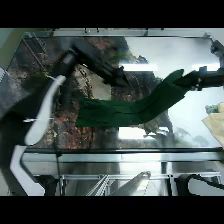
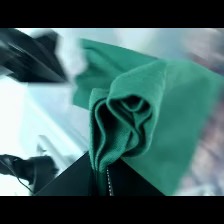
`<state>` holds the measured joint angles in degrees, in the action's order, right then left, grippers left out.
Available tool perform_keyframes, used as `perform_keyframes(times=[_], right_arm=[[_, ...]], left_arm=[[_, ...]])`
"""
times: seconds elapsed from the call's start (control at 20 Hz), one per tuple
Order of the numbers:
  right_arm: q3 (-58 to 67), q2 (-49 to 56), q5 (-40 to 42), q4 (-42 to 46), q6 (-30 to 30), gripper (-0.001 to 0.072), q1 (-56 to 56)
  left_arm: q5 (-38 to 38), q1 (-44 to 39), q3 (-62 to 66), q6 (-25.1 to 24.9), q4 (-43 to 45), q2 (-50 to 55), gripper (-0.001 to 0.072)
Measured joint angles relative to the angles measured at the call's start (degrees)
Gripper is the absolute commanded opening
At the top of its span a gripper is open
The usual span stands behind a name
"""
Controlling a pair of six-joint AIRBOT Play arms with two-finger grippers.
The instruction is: Fold the shirts.
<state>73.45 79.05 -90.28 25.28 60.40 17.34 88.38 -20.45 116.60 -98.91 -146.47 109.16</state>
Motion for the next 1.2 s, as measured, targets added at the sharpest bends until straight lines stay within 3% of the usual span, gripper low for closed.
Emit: perform_keyframes(times=[0.2,0.45,0.5,0.55,0.6,0.65,0.8,0.95,1.0,1.05,1.2], right_arm=[[0.0,0.59,11.08,-2.67,-0.28,0.0018,-17.86],[0.09,9.81,32.94,-3.04,-0.46,0.002,-41.86],[0.37,12.63,36.98,-4.04,-0.98,0.0137,-45.33],[0.81,15.54,40.41,-5.44,-1.86,0.0391,-48.24],[1.42,18.53,43.3,-7.19,-3.17,0.0422,-50.82],[1.9,20.79,44.72,-8.85,-4.33,0.032,-52.59],[2.78,23.21,44.72,-11.45,-6.54,0.03,-53.96],[3.1,19.26,39.21,-5.84,-3.8,0.0309,-48.59],[3.13,17.18,36.87,-1.86,-1.38,0.0422,-45.88],[3.1,15.12,34.56,2.71,1.38,0.0633,-42.97],[1.46,9.53,27.45,17.49,11.06,0.065,-33.46]], left_arm=[[4.17,12.41,-8.72,-2.58,3.37,-15.17,0.0031],[5.09,24.3,-23.98,-6.93,6.29,-29.18,0.0032],[4.44,26.03,-27.85,-7.87,6.69,-31.54,0.0032],[3.58,27.36,-31.45,-8.74,6.8,-33.68,0.0032],[2.91,28.41,-35.39,-9.64,6.91,-35.71,0.0032],[2.12,29.18,-38.95,-10.38,6.99,-37.4,0.0032],[0.39,30.69,-48.5,-12.41,7.21,-42.29,0.0032],[-0.63,31.23,-55.15,-13.94,7.28,-46.45,0.0032],[-0.9,31.3,-56.7,-14.21,7.41,-47.58,0.0032],[-0.87,31.36,-58.03,-14.53,7.39,-48.68,0.0033],[-0.87,31.47,-60.33,-14.99,7.39,-51.04,0.0033]])
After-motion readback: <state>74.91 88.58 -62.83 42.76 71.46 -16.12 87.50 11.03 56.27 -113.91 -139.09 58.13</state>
